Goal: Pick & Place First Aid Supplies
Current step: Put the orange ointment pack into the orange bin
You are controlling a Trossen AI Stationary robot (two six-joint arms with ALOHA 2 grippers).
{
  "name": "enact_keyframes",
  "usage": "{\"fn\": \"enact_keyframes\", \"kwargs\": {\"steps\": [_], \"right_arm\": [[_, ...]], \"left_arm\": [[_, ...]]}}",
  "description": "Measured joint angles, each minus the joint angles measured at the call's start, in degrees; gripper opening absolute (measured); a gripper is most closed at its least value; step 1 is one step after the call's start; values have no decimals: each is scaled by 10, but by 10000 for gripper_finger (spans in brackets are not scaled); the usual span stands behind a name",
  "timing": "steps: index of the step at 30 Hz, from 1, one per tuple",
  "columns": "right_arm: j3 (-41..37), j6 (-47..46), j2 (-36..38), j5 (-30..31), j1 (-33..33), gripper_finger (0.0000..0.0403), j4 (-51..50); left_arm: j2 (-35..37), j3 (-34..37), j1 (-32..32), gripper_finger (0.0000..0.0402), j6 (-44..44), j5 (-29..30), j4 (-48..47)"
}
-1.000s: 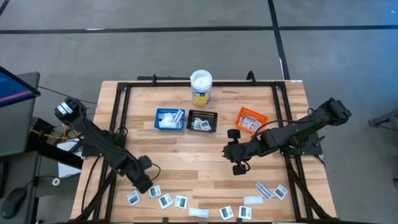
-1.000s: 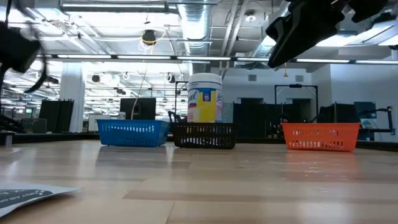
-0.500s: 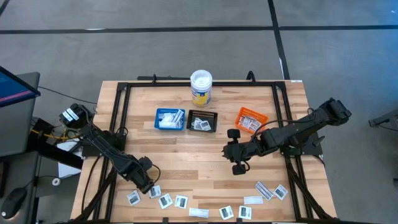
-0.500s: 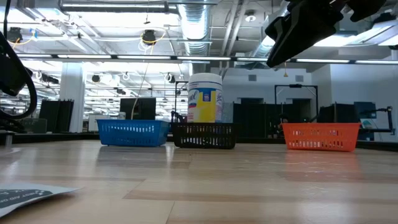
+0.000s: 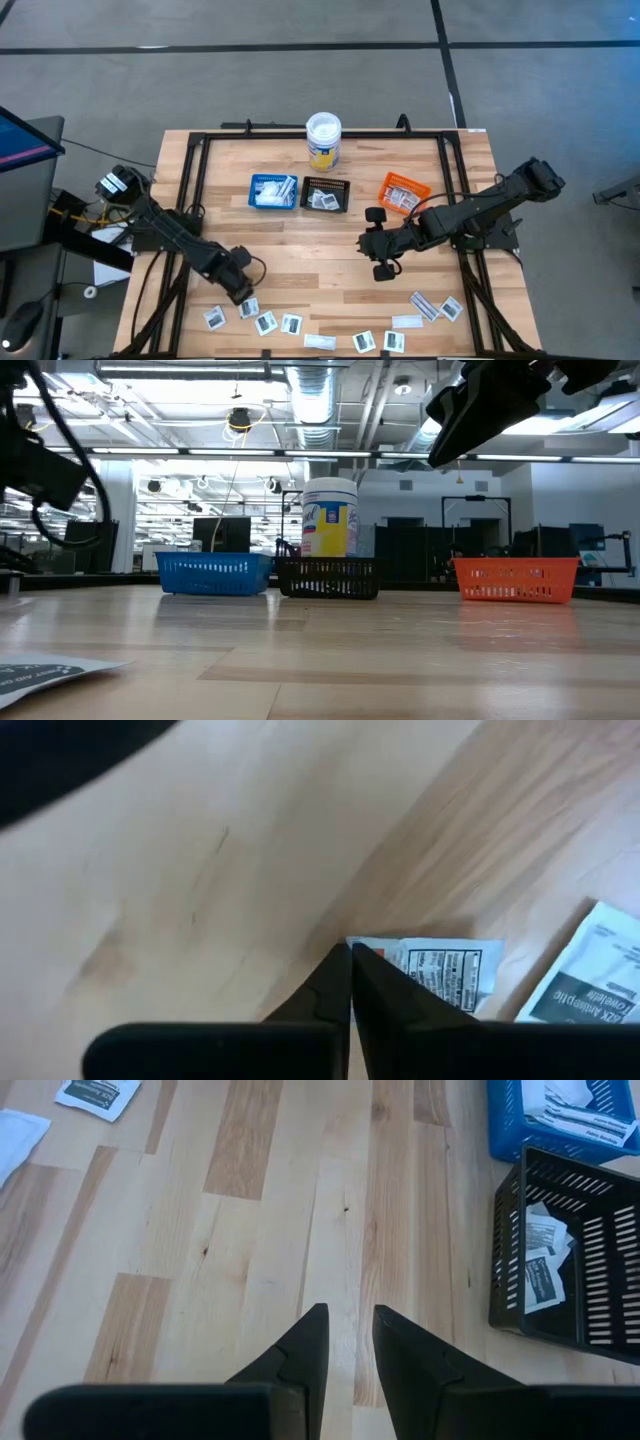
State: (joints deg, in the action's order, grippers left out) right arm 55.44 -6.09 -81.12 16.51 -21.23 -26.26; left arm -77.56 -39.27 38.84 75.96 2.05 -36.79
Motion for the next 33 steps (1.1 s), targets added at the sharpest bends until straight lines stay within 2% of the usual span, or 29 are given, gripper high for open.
{"fn": "enact_keyframes", "kwargs": {"steps": [4,9,12,16,20,24,27,33], "right_arm": [[0,0,0,0,0,75,0],[0,0,0,0,0,75,1],[0,0,0,0,0,75,2],[0,0,0,0,1,75,2],[0,-3,0,0,14,75,43],[-24,-38,0,1,35,75,174],[-44,-39,-5,4,52,75,255],[-72,-70,-19,32,84,75,366]], "left_arm": [[0,-1,-21,5,-58,32,21],[-3,-27,-40,4,-164,202,56],[-2,-45,-53,4,-252,327,104],[-2,-50,-81,4,-419,452,255],[-5,-50,-116,4,-608,475,425],[-9,-50,-143,4,-724,479,549],[-10,-50,-157,4,-773,479,594],[-11,-47,-171,4,-776,478,596]]}}
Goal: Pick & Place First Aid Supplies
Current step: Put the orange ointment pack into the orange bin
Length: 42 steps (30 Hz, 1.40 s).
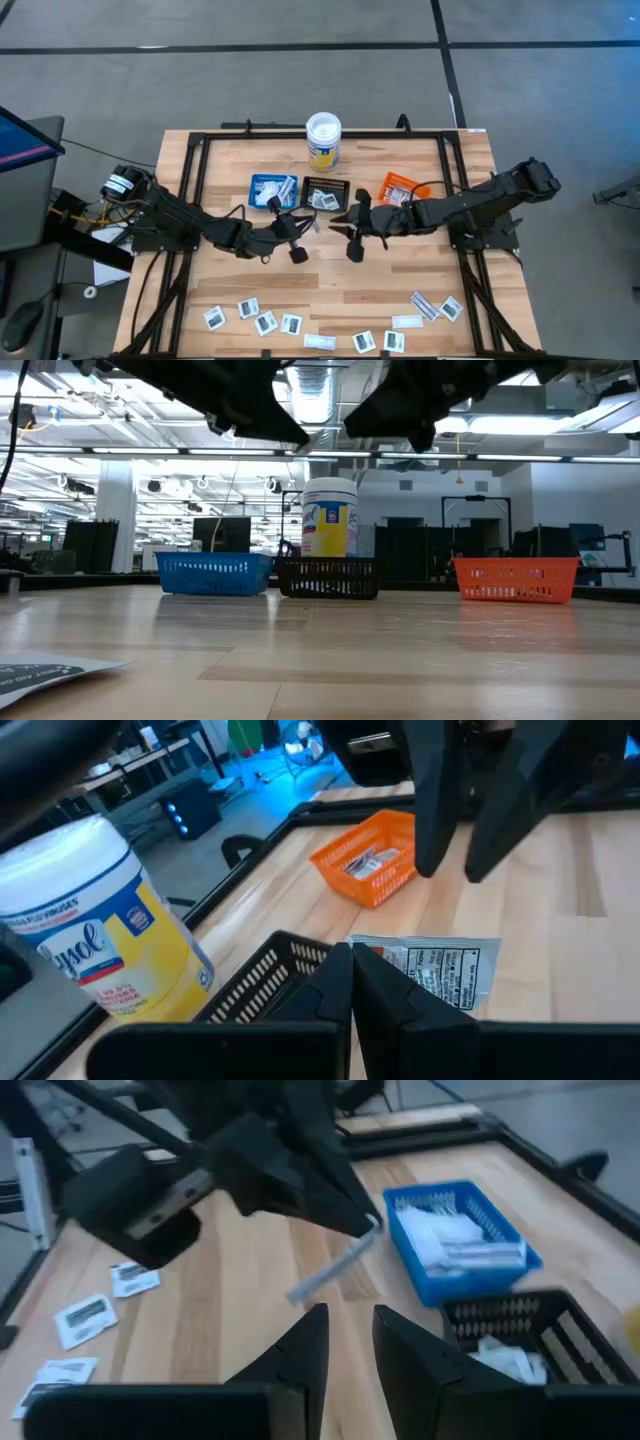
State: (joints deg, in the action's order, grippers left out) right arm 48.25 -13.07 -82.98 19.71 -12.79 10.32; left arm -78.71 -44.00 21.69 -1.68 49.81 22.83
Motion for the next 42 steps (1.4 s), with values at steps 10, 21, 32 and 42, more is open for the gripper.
{"fn": "enact_keyframes", "kwargs": {"steps": [10,21,32,42], "right_arm": [[0,-20,-46,-3,47,75,69],[2,-19,-63,-15,60,75,89],[2,88,-64,-13,65,75,73],[2,180,-34,40,37,75,44]], "left_arm": [[-25,0,-32,4,2,4,35],[-41,1,-64,4,2,4,55],[-44,1,-59,4,2,-5,68],[-44,1,-58,4,2,-7,68]]}}
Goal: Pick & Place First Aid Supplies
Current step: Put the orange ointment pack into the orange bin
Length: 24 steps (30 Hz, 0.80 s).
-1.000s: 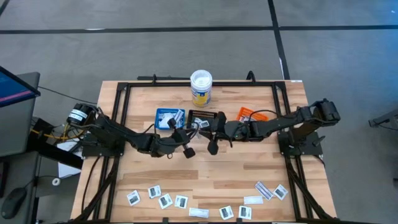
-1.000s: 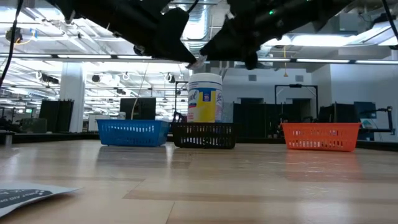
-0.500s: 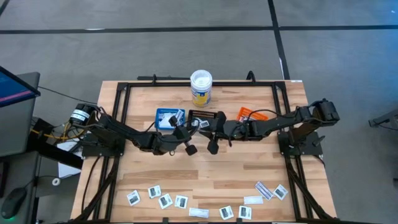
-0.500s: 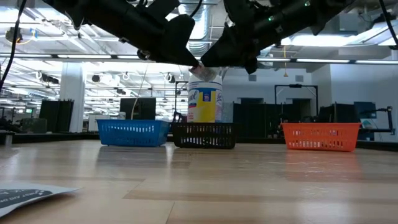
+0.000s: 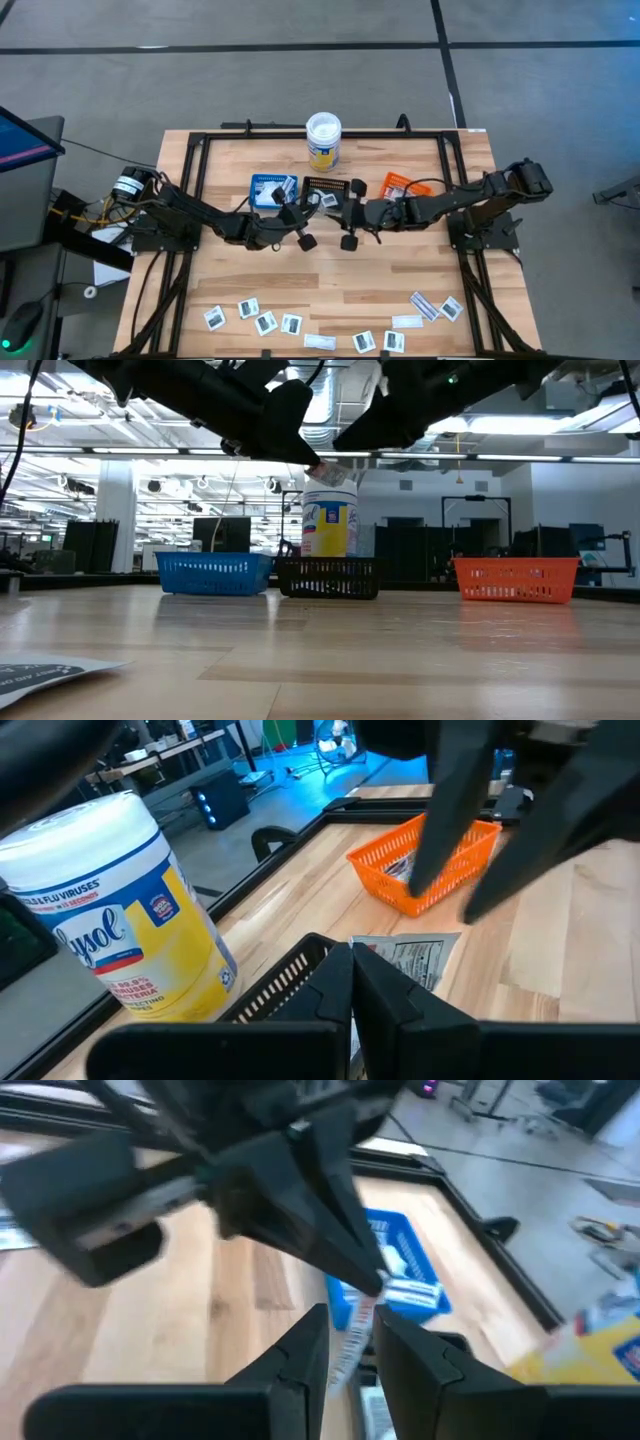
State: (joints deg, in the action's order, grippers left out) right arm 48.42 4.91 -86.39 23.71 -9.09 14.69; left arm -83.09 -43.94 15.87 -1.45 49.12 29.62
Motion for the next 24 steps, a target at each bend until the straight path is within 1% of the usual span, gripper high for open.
{"fn": "enact_keyframes", "kwargs": {"steps": [2,6,9,13,16,20,24], "right_arm": [[0,-20,0,8,2,75,-6],[0,-79,-10,2,16,75,-9],[0,-83,-10,-1,24,75,-10],[0,-84,-10,-27,29,75,-9],[0,-73,-10,-29,29,75,-8],[0,-65,-10,-29,32,75,-9],[0,-65,-10,-33,31,75,-10]], "left_arm": [[0,0,1,4,0,0,0],[0,0,1,4,0,0,6],[0,0,1,4,0,1,9],[0,0,1,4,0,1,10],[0,0,1,4,1,0,13],[0,0,1,4,3,-30,30],[0,0,1,4,4,-40,45]]}}
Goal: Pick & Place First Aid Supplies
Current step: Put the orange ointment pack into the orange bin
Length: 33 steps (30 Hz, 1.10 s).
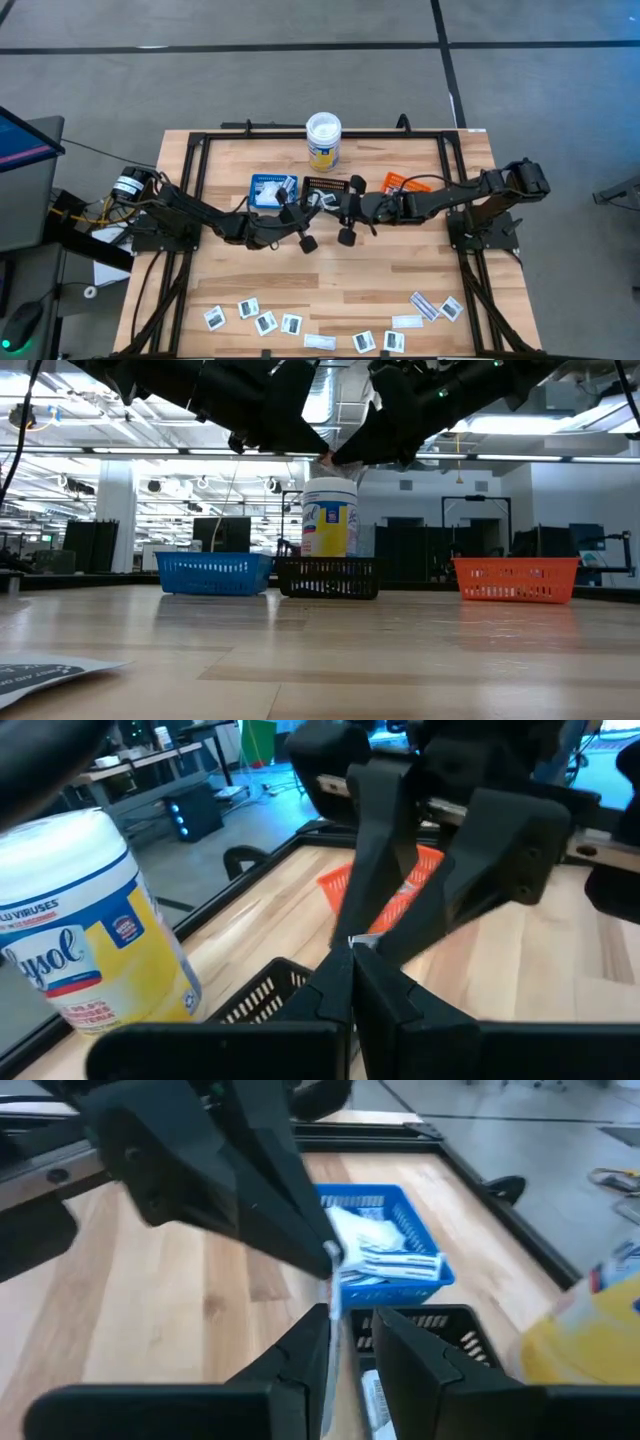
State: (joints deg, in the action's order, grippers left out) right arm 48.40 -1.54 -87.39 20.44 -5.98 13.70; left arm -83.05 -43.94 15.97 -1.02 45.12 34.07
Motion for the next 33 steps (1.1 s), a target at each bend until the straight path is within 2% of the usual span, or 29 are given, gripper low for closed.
{"fn": "enact_keyframes", "kwargs": {"steps": [4,10,15,18,24,30,33], "right_arm": [[0,2,0,-31,0,61,-10],[0,30,0,-37,0,6,-28],[1,30,0,-40,0,4,-36],[1,30,0,-41,-4,3,-80],[0,30,0,-40,-7,2,-151],[15,31,0,-40,-13,1,-146],[20,32,0,-41,-23,3,-146]], "left_arm": [[0,0,0,4,0,-23,4],[0,0,0,4,-1,-47,4],[0,0,0,11,-2,-47,3],[0,0,0,21,-4,-46,5],[0,0,0,57,-21,-48,-6],[0,0,-3,109,-17,-122,-11],[0,0,-3,132,-16,-131,-14]]}}
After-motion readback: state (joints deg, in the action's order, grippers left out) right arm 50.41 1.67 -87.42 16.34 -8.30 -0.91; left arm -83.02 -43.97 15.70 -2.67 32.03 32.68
